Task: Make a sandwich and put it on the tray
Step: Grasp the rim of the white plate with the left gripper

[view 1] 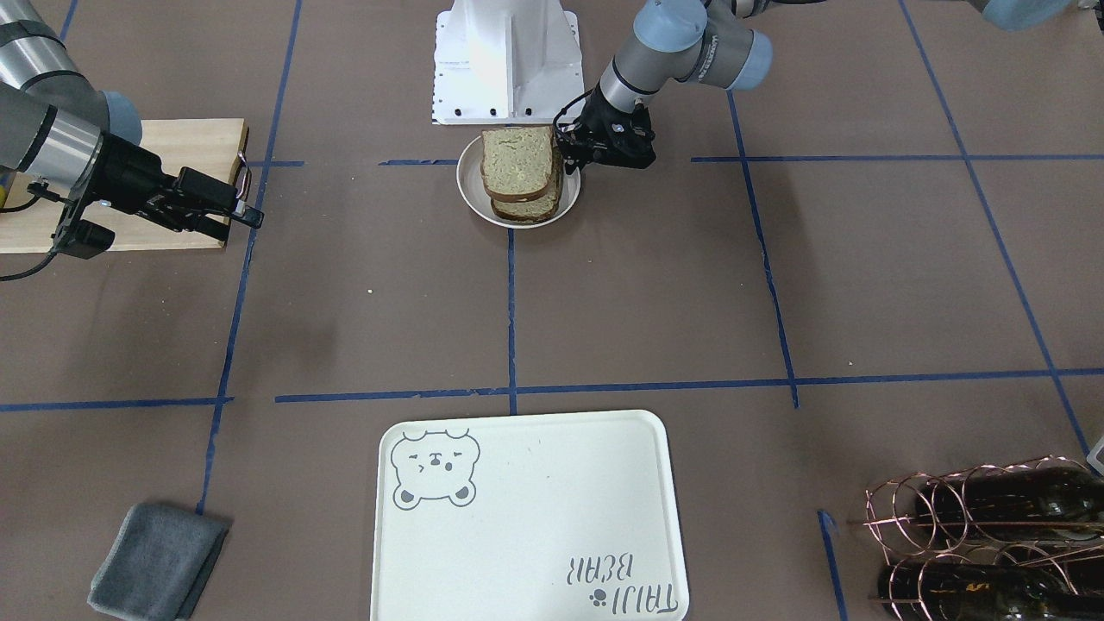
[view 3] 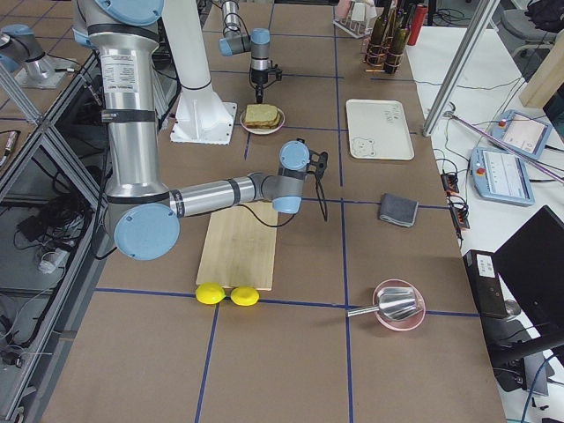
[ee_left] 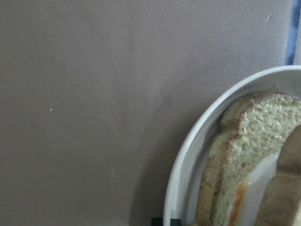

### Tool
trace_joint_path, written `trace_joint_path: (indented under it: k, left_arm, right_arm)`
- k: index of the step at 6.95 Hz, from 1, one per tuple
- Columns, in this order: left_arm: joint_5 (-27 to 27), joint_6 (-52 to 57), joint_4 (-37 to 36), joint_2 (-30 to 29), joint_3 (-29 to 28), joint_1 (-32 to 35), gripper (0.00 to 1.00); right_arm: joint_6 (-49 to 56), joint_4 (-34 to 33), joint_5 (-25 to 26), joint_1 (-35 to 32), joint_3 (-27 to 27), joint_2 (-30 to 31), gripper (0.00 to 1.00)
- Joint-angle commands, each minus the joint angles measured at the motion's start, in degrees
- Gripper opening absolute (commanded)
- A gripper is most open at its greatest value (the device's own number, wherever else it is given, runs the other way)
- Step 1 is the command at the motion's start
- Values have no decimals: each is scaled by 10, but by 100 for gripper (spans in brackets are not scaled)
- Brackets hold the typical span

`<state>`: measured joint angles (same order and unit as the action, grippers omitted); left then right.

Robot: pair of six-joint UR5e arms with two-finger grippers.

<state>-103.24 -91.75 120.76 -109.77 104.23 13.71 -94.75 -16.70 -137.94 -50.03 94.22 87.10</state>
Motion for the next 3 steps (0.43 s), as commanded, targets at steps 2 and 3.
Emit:
trace_joint_path:
  k: [2, 3]
  left_arm:
    - [-1, -95, 7, -25, 14, 2, 0]
    - [-1, -130, 7, -38, 14, 13, 0]
  right_arm:
    - [0, 4, -41, -20, 2, 4, 100]
    - [0, 3, -41, -21, 2, 4, 100]
